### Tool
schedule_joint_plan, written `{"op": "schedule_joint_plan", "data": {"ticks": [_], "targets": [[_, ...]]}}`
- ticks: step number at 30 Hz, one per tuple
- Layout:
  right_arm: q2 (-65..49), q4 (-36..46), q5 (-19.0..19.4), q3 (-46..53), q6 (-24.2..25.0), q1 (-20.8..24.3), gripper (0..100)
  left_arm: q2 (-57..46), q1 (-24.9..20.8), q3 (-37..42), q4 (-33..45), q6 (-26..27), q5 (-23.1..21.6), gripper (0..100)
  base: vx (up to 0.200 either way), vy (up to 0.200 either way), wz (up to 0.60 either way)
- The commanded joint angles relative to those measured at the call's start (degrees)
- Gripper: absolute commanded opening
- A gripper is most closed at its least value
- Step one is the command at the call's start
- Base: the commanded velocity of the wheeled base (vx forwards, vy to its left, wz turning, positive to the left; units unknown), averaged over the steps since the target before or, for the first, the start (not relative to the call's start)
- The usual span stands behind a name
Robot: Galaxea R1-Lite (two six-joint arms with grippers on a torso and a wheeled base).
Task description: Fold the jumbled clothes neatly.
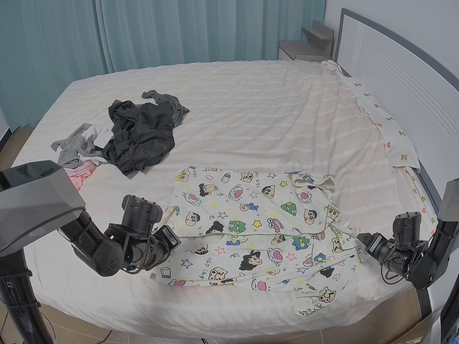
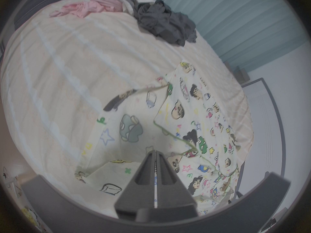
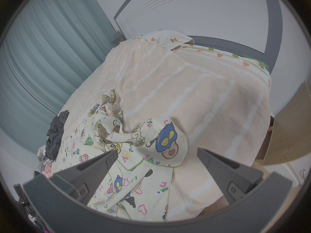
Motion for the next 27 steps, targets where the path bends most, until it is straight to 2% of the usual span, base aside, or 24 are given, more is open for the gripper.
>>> {"op": "schedule_joint_plan", "data": {"ticks": [1,3,8,14,15,27], "targets": [[0.0,0.0,0.1,0.1,0.0,0.0,100,-3.8,0.2,0.2,-0.7,0.2,1.2,0,0.0,0.0,0.0],[0.0,0.0,0.1,0.2,0.0,0.0,100,-4.0,0.3,0.6,-3.1,0.3,2.3,0,0.0,0.0,0.0],[0.2,0.0,0.1,0.1,0.0,0.0,100,-1.8,-0.4,3.0,-3.2,2.4,1.3,0,0.0,0.0,0.0],[0.3,0.0,0.1,0.2,0.1,0.3,100,3.1,-0.2,3.4,-3.4,2.4,1.0,0,0.0,0.0,0.0],[0.3,0.0,0.1,0.2,0.1,0.3,100,3.1,-0.2,3.4,-3.4,2.4,1.0,100,0.0,0.0,0.0],[0.4,0.0,0.1,0.2,0.0,0.5,100,5.1,-0.1,2.4,-4.0,2.1,0.7,100,0.0,0.0,0.0]]}}
